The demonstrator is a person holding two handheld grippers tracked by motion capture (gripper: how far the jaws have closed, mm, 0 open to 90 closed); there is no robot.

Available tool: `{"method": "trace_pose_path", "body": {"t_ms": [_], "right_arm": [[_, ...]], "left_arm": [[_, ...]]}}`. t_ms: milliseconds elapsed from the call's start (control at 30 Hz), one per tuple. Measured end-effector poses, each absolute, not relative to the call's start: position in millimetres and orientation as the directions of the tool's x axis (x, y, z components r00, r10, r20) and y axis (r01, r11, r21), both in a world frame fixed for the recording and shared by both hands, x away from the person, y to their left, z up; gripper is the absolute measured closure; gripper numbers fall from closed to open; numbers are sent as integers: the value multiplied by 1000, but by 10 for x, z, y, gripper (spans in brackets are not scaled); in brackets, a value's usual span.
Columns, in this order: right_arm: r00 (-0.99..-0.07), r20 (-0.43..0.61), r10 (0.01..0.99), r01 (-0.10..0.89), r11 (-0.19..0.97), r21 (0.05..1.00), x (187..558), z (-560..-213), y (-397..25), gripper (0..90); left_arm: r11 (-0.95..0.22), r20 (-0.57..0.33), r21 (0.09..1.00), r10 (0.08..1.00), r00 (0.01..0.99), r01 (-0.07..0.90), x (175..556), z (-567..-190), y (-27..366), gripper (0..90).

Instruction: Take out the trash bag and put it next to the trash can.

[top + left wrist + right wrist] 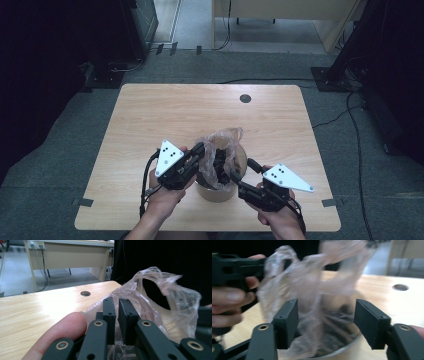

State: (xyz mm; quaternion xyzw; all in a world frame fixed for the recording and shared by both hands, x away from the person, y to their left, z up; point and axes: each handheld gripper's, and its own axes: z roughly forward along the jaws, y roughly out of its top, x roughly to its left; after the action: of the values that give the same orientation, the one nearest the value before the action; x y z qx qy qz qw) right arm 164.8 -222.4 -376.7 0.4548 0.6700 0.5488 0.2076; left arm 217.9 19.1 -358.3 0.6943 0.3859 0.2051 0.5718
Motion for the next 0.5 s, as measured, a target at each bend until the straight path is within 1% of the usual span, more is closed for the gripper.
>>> {"method": "trace_pose_path", "body": {"t_ms": [267, 400, 500], "right_arm": [[-561, 255, 787, 416, 2, 909, 1638, -3793, -1995, 278], [-553, 249, 795, 440, 26, 898, 1664, -3830, -1856, 221], [-532, 212, 820, 448, 60, 892, 1688, -3867, -1732, 220]], "left_arm": [[-38, -175, 945, 778, 604, 323, 2204, -3583, 217, 834], [-37, -178, 945, 776, 605, 326, 2199, -3585, 208, 832], [-42, -175, 945, 773, 610, 324, 2194, -3584, 207, 824]]}}
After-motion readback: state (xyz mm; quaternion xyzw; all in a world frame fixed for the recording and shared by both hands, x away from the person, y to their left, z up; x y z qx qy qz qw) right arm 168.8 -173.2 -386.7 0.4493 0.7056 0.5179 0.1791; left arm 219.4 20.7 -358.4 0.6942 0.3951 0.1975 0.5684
